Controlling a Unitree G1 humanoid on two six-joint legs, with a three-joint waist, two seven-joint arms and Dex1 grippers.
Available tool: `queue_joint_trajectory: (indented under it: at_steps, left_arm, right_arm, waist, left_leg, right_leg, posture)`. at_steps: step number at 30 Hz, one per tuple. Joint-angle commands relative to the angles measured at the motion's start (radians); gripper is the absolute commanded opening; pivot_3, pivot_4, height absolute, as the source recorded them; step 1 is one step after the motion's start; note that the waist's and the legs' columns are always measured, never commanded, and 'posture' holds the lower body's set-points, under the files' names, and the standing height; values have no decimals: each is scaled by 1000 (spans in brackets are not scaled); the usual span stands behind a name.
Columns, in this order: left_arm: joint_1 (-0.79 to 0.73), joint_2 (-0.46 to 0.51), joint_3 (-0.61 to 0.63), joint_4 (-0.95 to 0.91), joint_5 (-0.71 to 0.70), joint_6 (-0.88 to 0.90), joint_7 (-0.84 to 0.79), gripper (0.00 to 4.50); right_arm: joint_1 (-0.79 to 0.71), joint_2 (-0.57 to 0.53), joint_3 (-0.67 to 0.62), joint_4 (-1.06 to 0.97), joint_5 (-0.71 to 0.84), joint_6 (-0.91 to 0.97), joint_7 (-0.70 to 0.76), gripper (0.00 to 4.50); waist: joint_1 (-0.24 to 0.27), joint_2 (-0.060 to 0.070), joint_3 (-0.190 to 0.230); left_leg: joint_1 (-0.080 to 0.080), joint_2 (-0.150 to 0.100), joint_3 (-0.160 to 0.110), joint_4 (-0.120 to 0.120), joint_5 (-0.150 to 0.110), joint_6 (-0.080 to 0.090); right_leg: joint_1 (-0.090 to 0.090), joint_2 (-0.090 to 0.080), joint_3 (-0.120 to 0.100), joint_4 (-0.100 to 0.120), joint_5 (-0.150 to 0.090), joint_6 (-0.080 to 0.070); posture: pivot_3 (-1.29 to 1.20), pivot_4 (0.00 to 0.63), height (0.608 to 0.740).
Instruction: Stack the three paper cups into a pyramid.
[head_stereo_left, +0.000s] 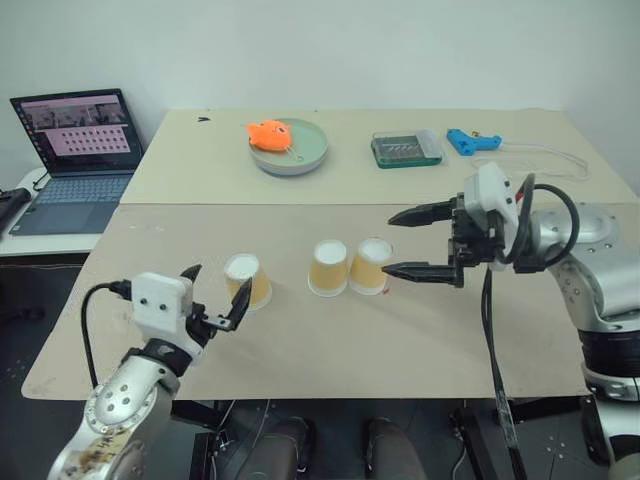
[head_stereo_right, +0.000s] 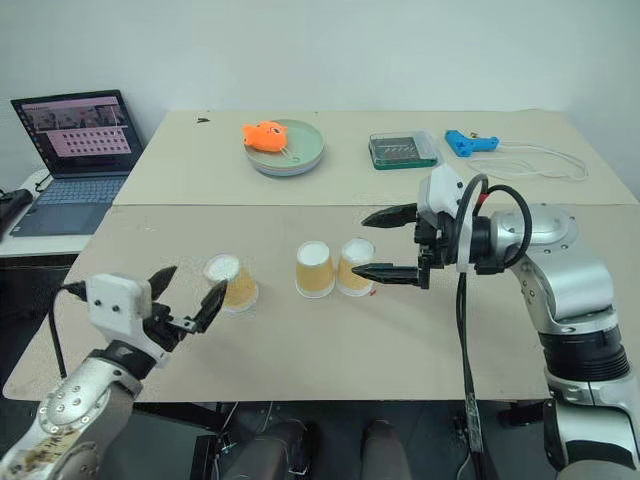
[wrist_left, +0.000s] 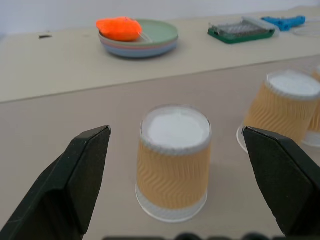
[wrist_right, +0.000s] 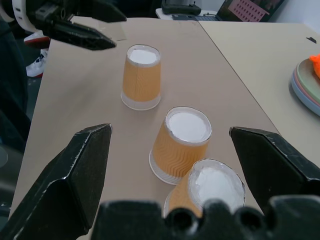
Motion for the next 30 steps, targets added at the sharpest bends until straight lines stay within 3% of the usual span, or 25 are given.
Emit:
queue_joint_trajectory:
  at_steps: [1, 14, 30]
  left_arm:
    - [1, -27, -42, 83, 65, -111, -25, 4500]
    - [-162, -3, -53, 289, 136, -222, -119, 4500]
    - [-390, -5, -43, 519, 117, -189, -195, 4500]
  right_arm:
    - [-19, -2, -12, -22, 4, -23, -11, 4438]
    - [3, -11, -32, -43, 9, -16, -49, 4438]
    - [22, -11, -44, -65, 16, -15, -91, 4438]
  waist:
    - [0, 0, 0]
    - [1, 0, 0]
    - [-3, 0, 0]
  left_leg:
    - [0, 0, 0, 0, 0, 0]
    - [0, 0, 0, 0, 0, 0]
    - [0, 0, 0, 0, 0, 0]
  right_leg:
    - [0, 0, 0, 0, -1, 1]
    - [-1, 0, -1, 0, -1, 2]
    - [-2, 1, -1, 0, 0, 0]
  posture:
    - [0, 150, 730]
    - [0, 150, 730]
    - [0, 150, 730]
